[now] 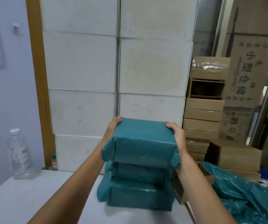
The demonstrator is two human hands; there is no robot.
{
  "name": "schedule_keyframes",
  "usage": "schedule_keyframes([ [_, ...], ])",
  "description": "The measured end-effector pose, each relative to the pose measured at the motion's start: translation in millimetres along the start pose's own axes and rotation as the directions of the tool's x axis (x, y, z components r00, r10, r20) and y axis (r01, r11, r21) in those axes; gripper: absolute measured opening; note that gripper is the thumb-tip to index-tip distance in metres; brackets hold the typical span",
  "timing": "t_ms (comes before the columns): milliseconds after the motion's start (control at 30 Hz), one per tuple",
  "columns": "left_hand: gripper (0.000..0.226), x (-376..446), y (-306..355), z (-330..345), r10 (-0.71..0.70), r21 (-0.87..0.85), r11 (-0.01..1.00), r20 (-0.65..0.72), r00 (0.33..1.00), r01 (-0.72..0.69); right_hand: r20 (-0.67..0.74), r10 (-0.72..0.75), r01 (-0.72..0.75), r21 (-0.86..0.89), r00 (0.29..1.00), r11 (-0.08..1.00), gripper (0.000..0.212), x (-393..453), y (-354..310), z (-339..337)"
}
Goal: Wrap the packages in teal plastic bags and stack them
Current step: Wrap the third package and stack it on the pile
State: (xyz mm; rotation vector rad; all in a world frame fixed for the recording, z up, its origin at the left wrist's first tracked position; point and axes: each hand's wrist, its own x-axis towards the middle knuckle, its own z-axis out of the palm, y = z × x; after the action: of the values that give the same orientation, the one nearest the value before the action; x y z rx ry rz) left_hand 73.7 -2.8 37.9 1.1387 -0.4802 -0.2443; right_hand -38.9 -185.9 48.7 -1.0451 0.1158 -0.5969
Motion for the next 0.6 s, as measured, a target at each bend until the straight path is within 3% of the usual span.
schedule_keyframes([
  [100, 0.026, 30.2, -3.3, -5.6, -0.025, 0.033, 0.999, -0.009, 1.000, 0.026, -0.082, -0.025, 0.020, -0.056, 0.996, 0.998, 0.017, 32.5, 8.3, 2.3],
  [200, 0.032, 47.3, -13.7, -13.5, -0.039, 0.122, 0.992, -0.047, 0.998, 0.045, -0.126, -0.081, 0.055, -0.194, 0.989, 0.979, 0.023, 53.6, 17.8, -2.4],
  [267, 0.037, 55.5, -25.6, -19.2, -0.026, 0.193, 0.980, -0.099, 0.995, 0.045, -0.194, -0.118, 0.069, -0.240, 0.974, 0.968, 0.015, 60.0, 23.0, -8.2],
  [367, 0.035, 60.7, -32.0, -23.7, 0.153, 0.418, 0.906, -0.188, 0.970, -0.062, -0.265, -0.176, 0.100, -0.276, 0.948, 0.956, 0.013, 63.3, 29.9, -15.9],
  [467, 0.026, 62.4, -34.8, -25.0, 0.461, 0.621, 0.754, -0.269, 0.846, -0.213, -0.254, -0.193, 0.101, -0.337, 0.948, 0.936, 0.005, 65.1, 31.7, -18.4],
  [500, 0.026, 61.9, -35.2, -24.4, 0.490, 0.618, 0.750, -0.283, 0.824, -0.234, -0.247, -0.194, 0.100, -0.346, 0.949, 0.933, 0.007, 66.1, 32.2, -19.2],
  [600, 0.040, 61.1, -36.4, -21.6, 0.395, 0.527, 0.823, -0.261, 0.881, -0.213, -0.234, -0.178, 0.091, -0.339, 0.956, 0.936, 0.014, 69.5, 32.7, -19.3],
])
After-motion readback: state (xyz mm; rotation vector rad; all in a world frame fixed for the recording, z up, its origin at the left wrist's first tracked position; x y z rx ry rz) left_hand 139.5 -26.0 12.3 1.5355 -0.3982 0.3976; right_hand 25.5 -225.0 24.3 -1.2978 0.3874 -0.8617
